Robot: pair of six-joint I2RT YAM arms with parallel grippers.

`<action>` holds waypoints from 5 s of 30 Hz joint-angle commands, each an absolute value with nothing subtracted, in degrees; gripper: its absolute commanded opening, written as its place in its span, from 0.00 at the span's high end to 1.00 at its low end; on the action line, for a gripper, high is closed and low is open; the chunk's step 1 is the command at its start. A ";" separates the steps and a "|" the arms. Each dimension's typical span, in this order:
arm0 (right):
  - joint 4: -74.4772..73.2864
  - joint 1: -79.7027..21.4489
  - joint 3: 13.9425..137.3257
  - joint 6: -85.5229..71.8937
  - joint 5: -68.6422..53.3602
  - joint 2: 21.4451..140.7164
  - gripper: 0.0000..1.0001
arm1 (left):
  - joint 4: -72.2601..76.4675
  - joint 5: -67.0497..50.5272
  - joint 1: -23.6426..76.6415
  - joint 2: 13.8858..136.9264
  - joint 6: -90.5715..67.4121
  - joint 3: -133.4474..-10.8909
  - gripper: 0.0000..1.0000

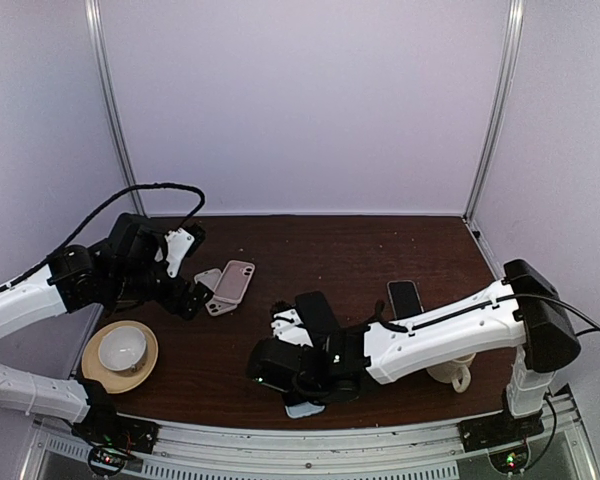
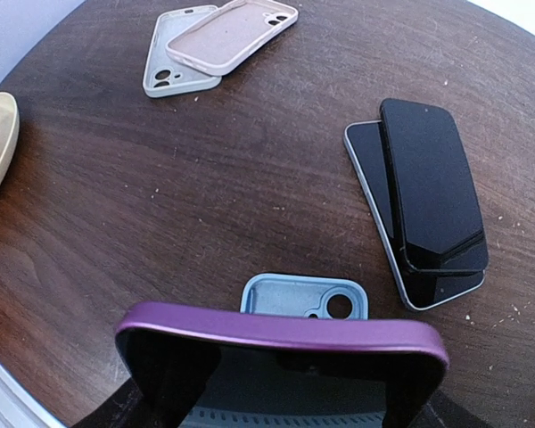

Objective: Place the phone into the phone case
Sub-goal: Install the phone into the phone case.

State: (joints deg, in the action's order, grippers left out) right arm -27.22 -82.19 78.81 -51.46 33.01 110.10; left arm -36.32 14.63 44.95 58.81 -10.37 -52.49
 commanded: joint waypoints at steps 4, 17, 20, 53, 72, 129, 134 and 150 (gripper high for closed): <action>-28.64 -82.00 80.57 -52.94 33.17 111.46 0.95 | -33.84 15.58 44.69 58.64 -10.09 -51.99 0.02; -25.99 -81.94 78.26 -51.11 29.64 111.48 0.96 | -33.77 15.12 44.73 59.61 -9.61 -51.94 0.03; -26.37 -81.67 77.59 -52.25 29.53 111.12 0.97 | -33.71 14.99 44.73 59.83 -9.62 -51.94 0.02; -30.19 -78.42 77.17 -56.67 24.32 115.89 0.55 | -33.57 14.59 44.74 60.22 -9.31 -51.86 0.03; -31.12 -77.50 78.08 -57.24 25.07 117.00 0.34 | -33.49 14.33 44.73 59.81 -9.14 -51.92 0.03; -14.44 -76.45 69.72 -53.15 26.22 111.89 0.33 | -33.36 13.71 44.71 59.65 -9.07 -51.77 0.03; -14.96 -75.92 69.71 -52.98 26.98 111.55 0.32 | -33.37 13.80 44.72 59.63 -9.05 -51.77 0.03; -12.12 -76.02 69.03 -48.16 23.27 111.41 0.30 | -33.27 13.79 44.74 59.57 -8.96 -51.77 0.02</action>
